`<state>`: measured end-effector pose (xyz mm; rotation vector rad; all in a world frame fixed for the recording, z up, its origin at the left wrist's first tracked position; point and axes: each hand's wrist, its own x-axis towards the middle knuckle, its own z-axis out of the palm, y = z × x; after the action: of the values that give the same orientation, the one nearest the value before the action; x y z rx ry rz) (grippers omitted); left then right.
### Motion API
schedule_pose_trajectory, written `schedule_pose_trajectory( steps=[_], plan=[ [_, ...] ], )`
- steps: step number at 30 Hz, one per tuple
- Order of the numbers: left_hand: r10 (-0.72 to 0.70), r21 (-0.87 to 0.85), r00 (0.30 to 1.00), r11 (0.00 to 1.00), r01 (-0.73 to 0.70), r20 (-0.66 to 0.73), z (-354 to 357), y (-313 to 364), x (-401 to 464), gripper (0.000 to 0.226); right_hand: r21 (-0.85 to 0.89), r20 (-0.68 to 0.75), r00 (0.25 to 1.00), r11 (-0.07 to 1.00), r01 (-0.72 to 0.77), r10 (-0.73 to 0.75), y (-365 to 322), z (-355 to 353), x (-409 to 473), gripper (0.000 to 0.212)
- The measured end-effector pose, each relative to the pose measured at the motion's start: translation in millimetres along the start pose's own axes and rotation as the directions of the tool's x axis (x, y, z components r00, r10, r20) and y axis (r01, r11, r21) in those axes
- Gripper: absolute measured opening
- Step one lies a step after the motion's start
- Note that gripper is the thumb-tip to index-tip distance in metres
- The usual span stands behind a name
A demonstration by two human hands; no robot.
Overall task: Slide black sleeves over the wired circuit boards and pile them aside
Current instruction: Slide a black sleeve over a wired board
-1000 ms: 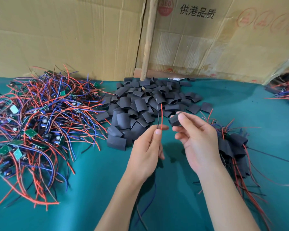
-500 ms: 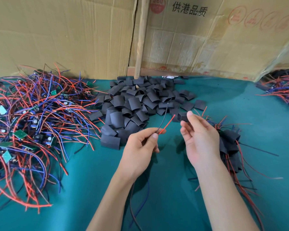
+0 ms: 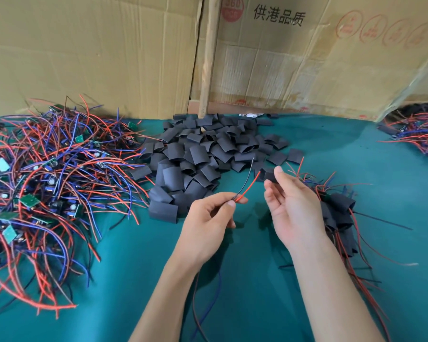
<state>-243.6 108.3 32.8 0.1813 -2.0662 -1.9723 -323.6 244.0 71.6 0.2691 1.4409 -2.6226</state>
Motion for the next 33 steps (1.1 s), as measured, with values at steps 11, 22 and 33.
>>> schedule_pose_trajectory(
  steps=[11,22,33],
  plan=[
    [-0.001,-0.008,1.0,1.0,0.001,0.004,-1,3,-2,0.026,-0.036,0.062,0.998,0.999,-0.011,0.013,0,1,-2,0.016],
    [-0.041,0.05,0.999,0.998,0.042,-0.01,0,3,-1,0.031,-0.032,0.142,0.981,0.99,0.136,-0.13,-7,8,-9,0.015],
    [-0.048,0.13,0.999,0.99,0.051,-0.025,3,2,-1,0.034,-0.396,0.288,0.922,0.845,0.361,-0.259,-11,-5,-5,0.002]
  ],
)
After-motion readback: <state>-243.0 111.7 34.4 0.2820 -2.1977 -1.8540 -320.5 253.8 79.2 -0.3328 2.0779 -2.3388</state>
